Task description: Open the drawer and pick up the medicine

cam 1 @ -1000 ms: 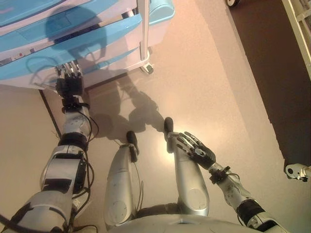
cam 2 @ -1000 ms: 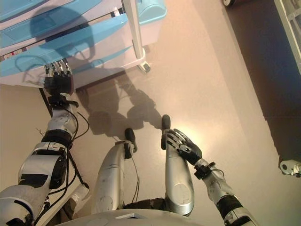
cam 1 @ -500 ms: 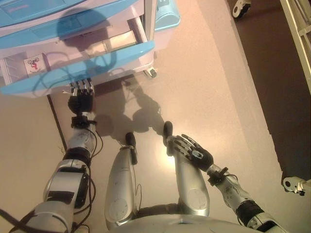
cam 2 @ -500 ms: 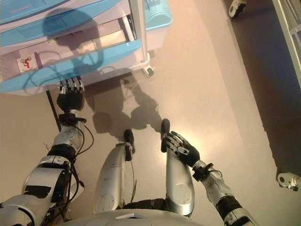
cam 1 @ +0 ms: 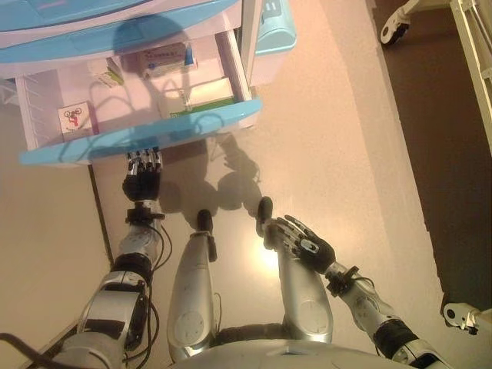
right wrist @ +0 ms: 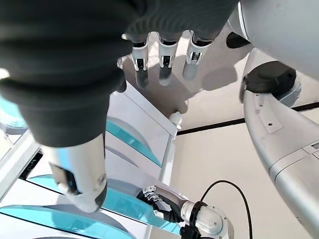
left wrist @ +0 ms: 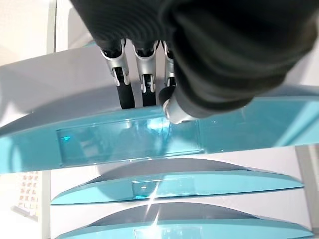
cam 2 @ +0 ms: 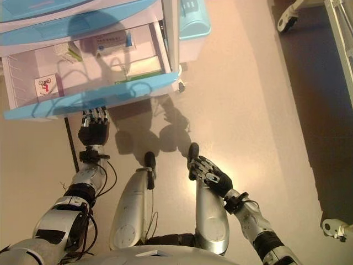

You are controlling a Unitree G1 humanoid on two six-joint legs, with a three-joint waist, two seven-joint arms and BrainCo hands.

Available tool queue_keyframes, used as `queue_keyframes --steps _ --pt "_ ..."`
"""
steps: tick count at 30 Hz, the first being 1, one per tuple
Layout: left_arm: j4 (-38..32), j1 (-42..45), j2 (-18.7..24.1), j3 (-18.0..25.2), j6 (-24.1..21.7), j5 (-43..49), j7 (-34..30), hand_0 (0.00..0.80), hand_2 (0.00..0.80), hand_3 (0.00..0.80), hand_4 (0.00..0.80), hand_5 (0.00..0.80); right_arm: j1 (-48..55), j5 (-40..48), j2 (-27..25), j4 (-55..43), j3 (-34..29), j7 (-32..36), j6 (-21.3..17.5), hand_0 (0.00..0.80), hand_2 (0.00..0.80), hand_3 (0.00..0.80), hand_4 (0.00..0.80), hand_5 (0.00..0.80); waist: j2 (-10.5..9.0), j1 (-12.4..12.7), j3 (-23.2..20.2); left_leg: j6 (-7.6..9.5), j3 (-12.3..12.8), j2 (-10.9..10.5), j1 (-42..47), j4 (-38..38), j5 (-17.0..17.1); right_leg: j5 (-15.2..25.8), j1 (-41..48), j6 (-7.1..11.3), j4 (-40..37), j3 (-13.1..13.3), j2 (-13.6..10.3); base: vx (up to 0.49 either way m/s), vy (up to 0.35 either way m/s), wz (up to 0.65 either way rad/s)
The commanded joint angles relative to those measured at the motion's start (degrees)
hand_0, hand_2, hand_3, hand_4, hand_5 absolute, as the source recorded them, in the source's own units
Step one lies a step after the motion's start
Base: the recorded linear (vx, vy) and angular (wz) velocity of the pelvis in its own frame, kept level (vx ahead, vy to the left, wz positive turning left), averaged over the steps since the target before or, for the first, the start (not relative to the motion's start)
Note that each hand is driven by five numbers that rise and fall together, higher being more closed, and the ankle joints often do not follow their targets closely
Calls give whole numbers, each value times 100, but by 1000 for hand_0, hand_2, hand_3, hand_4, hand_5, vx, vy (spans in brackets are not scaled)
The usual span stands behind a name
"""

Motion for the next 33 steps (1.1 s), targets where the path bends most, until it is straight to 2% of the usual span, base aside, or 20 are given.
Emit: queue_keyframes --steps 1,11,17,27,28,29,33 --pt "-440 253 113 79 0 5 -313 800 800 800 800 800 437 -55 -45 -625 226 61 27 0 0 0 0 0 -108 125 -240 277 300 -132 -133 -477 107 -1210 81 95 1136 -263 237 -40 -36 12" --pt "-473 730 -107 48 17 190 -144 800 800 800 800 800 499 -31 -19 -821 231 64 63 0 0 0 0 0 -246 249 -240 246 173 -45 -246 -370 130 -1340 -6 88 1443 -405 250 -39 -67 7" --pt "-352 1263 -351 54 215 322 -200 800 800 800 800 800 571 -59 0 -873 170 83 66 0 0 0 0 0 -268 357 -240 217 81 -23 -274 -337 147 -1393 49 77 1479 -478 247 -11 -47 8" --pt "-212 1735 -368 142 449 549 -44 800 800 800 800 800 689 6 33 -901 110 108 82 0 0 0 0 0 -316 502 -240 183 -47 5 -266 -300 150 -1428 192 54 1458 -596 267 6 -52 7" --pt "-196 1781 -358 153 448 610 -18 631 631 631 631 631 701 15 23 -898 99 125 78 0 0 0 0 0 -311 510 -240 178 -55 1 -257 -297 150 -1428 213 52 1449 -601 266 17 -17 4" --pt "-192 1824 -348 149 437 702 63 0 0 0 0 0 729 -3 20 -895 84 132 63 0 0 0 0 0 -302 514 -240 173 -57 0 -238 -304 155 -1425 239 55 1435 -609 260 22 -11 5" --pt "-148 1932 -332 98 366 1132 290 0 0 0 0 0 764 -21 27 -851 -2 -183 -205 0 0 0 0 0 -241 523 -240 161 -46 -30 -191 -307 178 -1396 327 58 1372 -631 208 32 10 3"
